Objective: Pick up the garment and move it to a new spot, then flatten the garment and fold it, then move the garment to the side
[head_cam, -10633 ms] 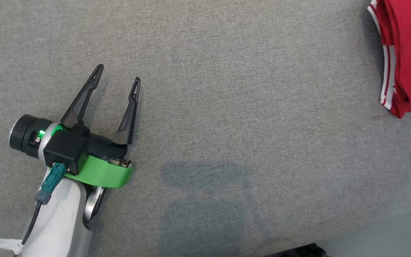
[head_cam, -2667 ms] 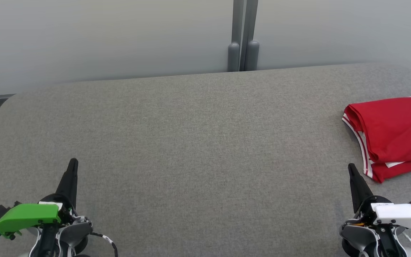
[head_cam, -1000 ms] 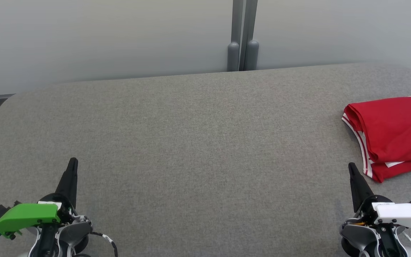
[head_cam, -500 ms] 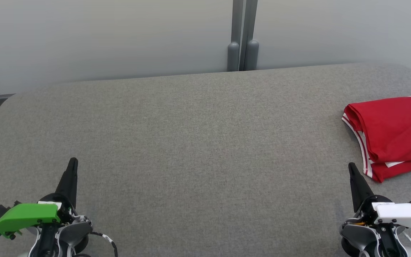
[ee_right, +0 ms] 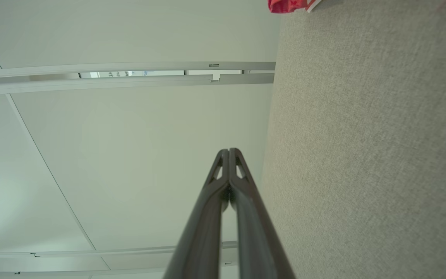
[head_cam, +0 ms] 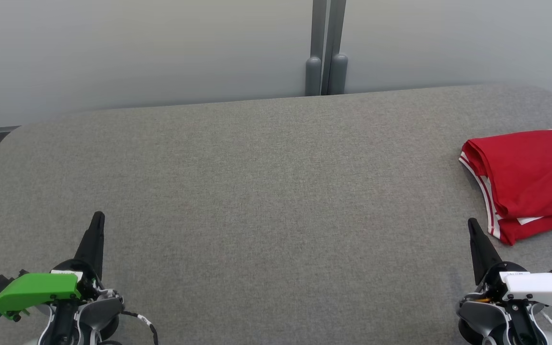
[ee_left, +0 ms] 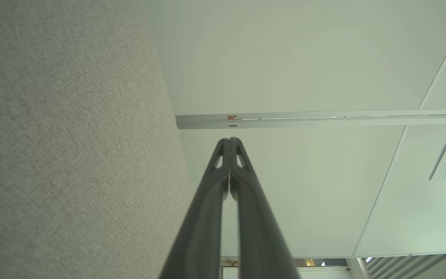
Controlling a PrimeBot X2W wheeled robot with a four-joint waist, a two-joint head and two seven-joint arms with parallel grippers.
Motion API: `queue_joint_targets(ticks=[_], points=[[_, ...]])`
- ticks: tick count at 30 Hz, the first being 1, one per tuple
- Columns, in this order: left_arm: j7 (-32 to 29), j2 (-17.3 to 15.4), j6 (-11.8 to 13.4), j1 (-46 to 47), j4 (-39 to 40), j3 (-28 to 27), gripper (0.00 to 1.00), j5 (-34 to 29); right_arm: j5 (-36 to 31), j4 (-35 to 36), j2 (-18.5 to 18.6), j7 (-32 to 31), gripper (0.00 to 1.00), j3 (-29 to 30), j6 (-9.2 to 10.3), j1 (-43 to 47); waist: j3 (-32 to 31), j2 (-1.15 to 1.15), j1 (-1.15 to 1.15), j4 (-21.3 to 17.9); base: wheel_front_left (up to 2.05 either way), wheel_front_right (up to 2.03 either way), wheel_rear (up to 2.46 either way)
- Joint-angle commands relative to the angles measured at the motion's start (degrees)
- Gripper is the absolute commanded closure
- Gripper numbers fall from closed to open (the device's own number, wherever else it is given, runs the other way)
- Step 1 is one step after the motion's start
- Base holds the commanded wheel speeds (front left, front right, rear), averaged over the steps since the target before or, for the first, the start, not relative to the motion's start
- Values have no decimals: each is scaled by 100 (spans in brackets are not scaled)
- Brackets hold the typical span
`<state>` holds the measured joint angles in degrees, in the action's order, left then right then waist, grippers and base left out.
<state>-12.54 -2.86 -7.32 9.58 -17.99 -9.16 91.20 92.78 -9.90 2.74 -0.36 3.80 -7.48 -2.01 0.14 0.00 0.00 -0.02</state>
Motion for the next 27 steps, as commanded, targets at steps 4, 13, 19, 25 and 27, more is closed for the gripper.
queue_joint_targets(ticks=[4, 13, 19, 25, 27], points=[[-20, 0, -33, 88, 19, -14, 100, 63, 36, 23, 26, -11, 100, 8, -2, -40, 0, 0, 0, 0, 0, 0, 0], [-20, 0, -32, 88, 19, -13, 100, 63, 36, 23, 26, -11, 100, 9, -2, -40, 0, 0, 0, 0, 0, 0, 0], [-21, 0, -32, 88, 20, -13, 100, 63, 36, 23, 26, -11, 100, 9, -2, -39, 0, 0, 0, 0, 0, 0, 0], [-21, 0, -32, 88, 20, -13, 100, 64, 36, 23, 26, -11, 100, 9, -2, -39, 0, 0, 0, 0, 0, 0, 0], [-21, 0, -32, 88, 20, -13, 100, 64, 36, 23, 26, -11, 100, 9, -2, -39, 0, 0, 0, 0, 0, 0, 0]])
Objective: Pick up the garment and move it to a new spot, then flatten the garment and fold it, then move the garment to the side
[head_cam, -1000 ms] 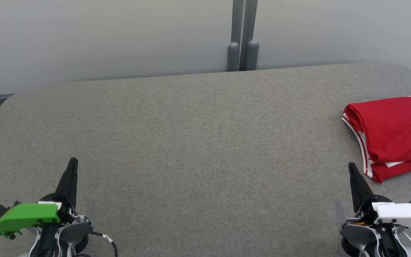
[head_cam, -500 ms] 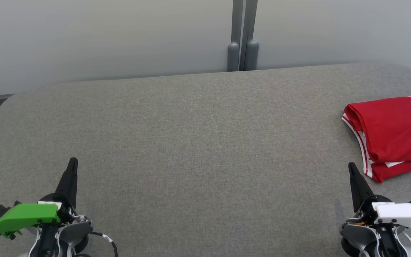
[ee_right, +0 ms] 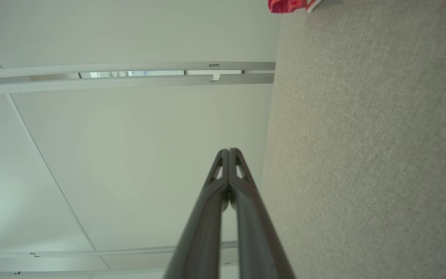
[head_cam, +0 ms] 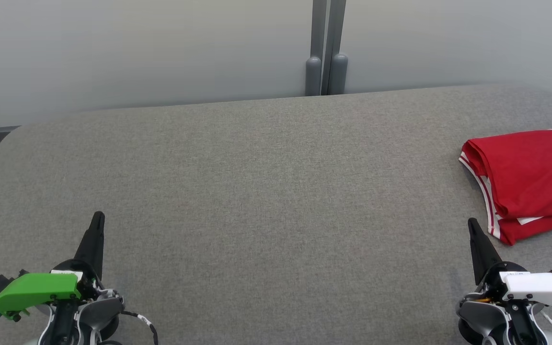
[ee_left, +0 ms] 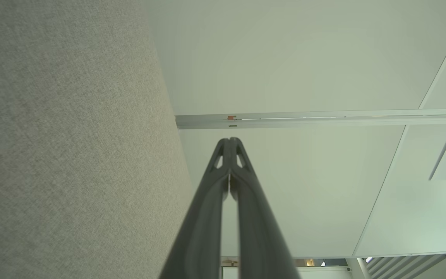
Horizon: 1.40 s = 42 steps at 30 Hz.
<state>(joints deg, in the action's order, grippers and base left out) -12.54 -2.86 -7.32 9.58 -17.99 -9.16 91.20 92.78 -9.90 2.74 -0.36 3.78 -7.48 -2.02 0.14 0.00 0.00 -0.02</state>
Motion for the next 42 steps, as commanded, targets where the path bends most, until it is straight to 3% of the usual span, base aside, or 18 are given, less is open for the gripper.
queue_joint_targets(ticks=[1, 42], points=[[-20, 0, -32, 88, 20, -13, 100, 64, 36, 23, 26, -11, 100, 10, -2, -38, 0, 0, 0, 0, 0, 0, 0], [-20, 0, -32, 87, 20, -12, 100, 64, 36, 23, 26, -10, 100, 10, -2, -38, 0, 0, 0, 0, 0, 0, 0]])
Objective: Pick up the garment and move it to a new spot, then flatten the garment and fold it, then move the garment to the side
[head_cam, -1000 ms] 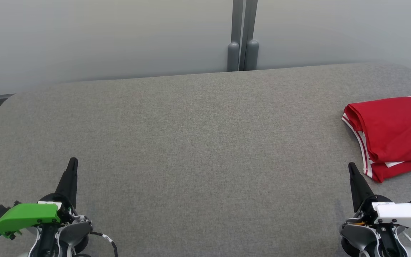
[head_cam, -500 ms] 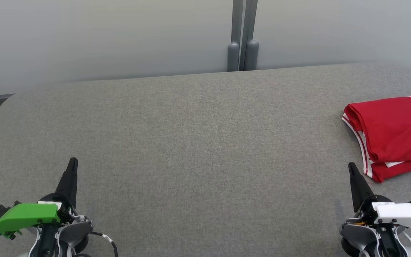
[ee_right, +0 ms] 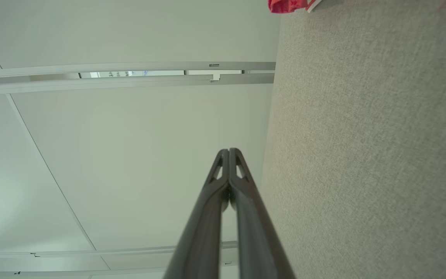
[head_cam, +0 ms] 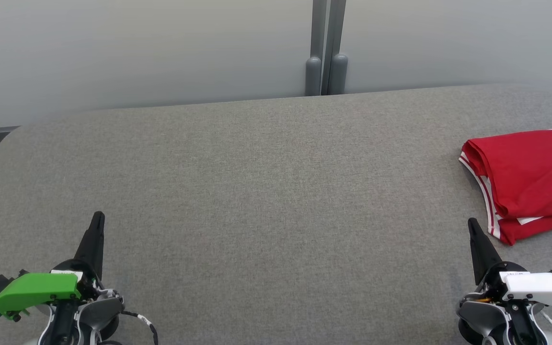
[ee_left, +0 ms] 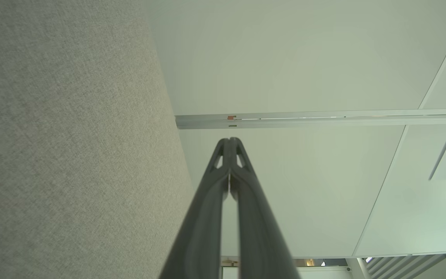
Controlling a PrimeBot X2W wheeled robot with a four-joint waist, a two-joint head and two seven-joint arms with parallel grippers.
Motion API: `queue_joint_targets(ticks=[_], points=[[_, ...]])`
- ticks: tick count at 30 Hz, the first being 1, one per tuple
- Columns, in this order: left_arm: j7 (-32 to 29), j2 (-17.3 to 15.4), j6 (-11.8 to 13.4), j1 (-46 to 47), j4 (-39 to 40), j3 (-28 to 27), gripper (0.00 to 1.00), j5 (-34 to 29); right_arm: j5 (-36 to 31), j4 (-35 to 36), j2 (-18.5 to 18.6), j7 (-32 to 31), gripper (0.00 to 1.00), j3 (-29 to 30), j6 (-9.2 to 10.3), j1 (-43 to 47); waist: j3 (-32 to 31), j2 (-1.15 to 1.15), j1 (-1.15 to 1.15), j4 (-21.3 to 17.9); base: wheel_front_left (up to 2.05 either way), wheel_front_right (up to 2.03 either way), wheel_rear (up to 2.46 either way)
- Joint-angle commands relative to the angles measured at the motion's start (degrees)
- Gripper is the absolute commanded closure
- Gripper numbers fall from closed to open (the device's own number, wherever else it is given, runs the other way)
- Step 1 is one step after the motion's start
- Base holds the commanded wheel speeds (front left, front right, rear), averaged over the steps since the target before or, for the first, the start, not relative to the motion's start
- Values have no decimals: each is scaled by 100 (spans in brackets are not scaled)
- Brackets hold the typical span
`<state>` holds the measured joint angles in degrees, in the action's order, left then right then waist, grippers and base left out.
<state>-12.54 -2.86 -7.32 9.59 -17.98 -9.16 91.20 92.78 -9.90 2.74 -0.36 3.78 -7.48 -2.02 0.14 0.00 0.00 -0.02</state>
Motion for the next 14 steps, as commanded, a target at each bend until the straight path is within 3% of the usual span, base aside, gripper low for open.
queue_joint_targets(ticks=[1, 14], points=[[-20, 0, -32, 87, 19, -12, 100, 64, 36, 23, 26, -10, 100, 10, -2, -37, 0, 0, 0, 0, 0, 0, 0], [-20, 0, -32, 87, 19, -12, 100, 65, 36, 23, 26, -10, 100, 9, -2, -37, 0, 0, 0, 0, 0, 0, 0]])
